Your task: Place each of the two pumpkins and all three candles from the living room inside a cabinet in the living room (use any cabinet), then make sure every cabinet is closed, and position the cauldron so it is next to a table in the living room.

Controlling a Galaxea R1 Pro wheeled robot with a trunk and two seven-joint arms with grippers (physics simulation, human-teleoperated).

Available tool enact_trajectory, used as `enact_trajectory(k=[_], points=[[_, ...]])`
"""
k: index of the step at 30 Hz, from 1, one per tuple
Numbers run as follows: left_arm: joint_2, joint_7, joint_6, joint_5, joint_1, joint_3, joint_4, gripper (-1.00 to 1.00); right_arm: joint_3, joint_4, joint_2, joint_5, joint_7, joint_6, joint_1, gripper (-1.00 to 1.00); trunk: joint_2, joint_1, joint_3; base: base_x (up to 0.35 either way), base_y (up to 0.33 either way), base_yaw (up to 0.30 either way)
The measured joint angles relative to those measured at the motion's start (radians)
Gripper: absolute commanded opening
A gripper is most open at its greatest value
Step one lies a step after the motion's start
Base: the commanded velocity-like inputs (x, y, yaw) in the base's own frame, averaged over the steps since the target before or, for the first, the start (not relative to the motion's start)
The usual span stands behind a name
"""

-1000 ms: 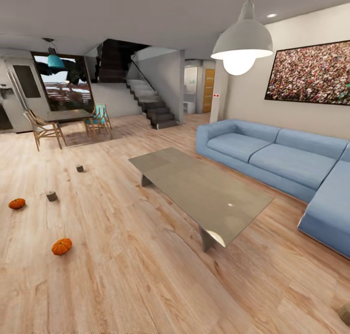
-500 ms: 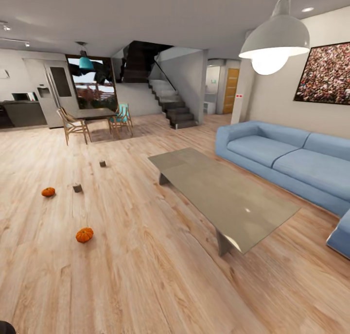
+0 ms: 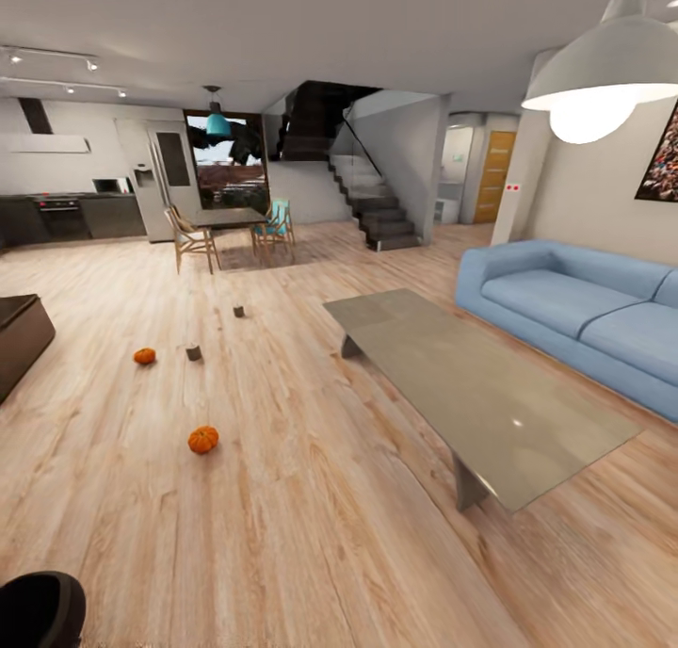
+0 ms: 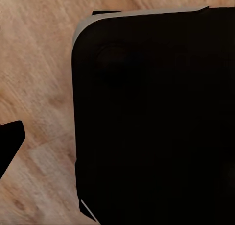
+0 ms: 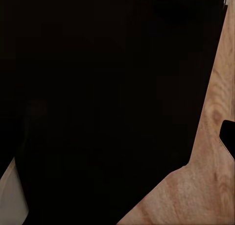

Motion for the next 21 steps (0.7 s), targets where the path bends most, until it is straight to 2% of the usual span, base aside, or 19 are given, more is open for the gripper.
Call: enact_trajectory(k=[21], points=[[0.000,0.000,-0.005,0.000,0.000,0.000,0.000,1.00,0.001,0.000,0.000,0.000,0.000,0.000,0.000,1.00,0.000,0.000,0.000,0.000,0.000,0.270]])
